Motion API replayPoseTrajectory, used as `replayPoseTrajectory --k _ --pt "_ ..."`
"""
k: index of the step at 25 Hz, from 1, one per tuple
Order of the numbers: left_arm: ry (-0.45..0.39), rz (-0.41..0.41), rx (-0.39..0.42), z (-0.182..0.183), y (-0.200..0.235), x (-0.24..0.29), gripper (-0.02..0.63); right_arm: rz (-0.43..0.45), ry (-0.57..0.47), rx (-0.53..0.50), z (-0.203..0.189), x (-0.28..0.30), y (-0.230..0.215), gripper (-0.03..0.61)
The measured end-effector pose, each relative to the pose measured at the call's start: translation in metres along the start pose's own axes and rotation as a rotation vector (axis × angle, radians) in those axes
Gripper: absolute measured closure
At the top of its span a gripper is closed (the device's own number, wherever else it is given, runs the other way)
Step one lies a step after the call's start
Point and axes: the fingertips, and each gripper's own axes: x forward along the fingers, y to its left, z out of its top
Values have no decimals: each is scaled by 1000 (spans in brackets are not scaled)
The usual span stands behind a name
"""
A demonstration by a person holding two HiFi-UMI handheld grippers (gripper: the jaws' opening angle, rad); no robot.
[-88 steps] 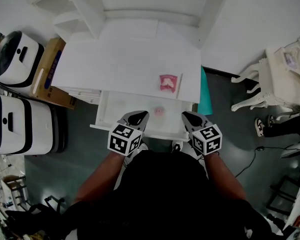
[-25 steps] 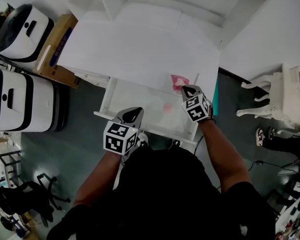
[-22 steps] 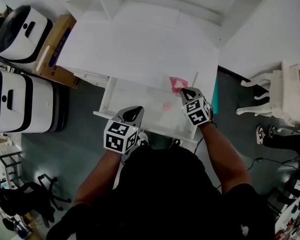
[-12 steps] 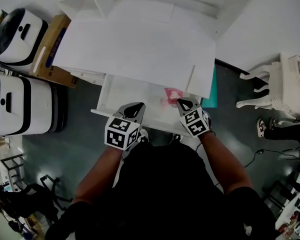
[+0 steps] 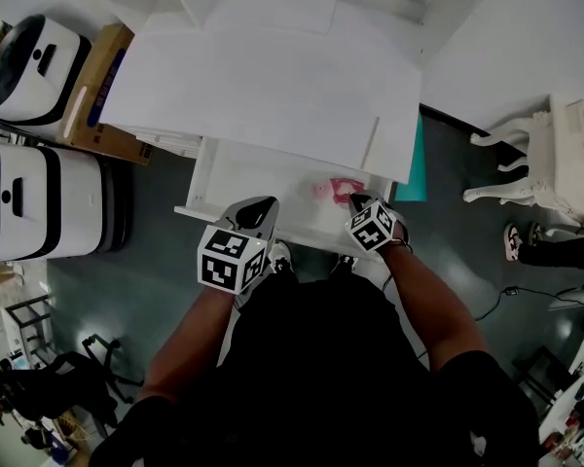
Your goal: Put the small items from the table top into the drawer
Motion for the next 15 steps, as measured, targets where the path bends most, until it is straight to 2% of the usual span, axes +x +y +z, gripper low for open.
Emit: replayPoseTrajectory --k 8,15 --pt "3 32 -21 -2 0 -5 603 -82 137 -56 -23 41 -29 549" --pt "-5 72 -45 -5 11 -16 603 -56 206 -68 -29 62 -24 548"
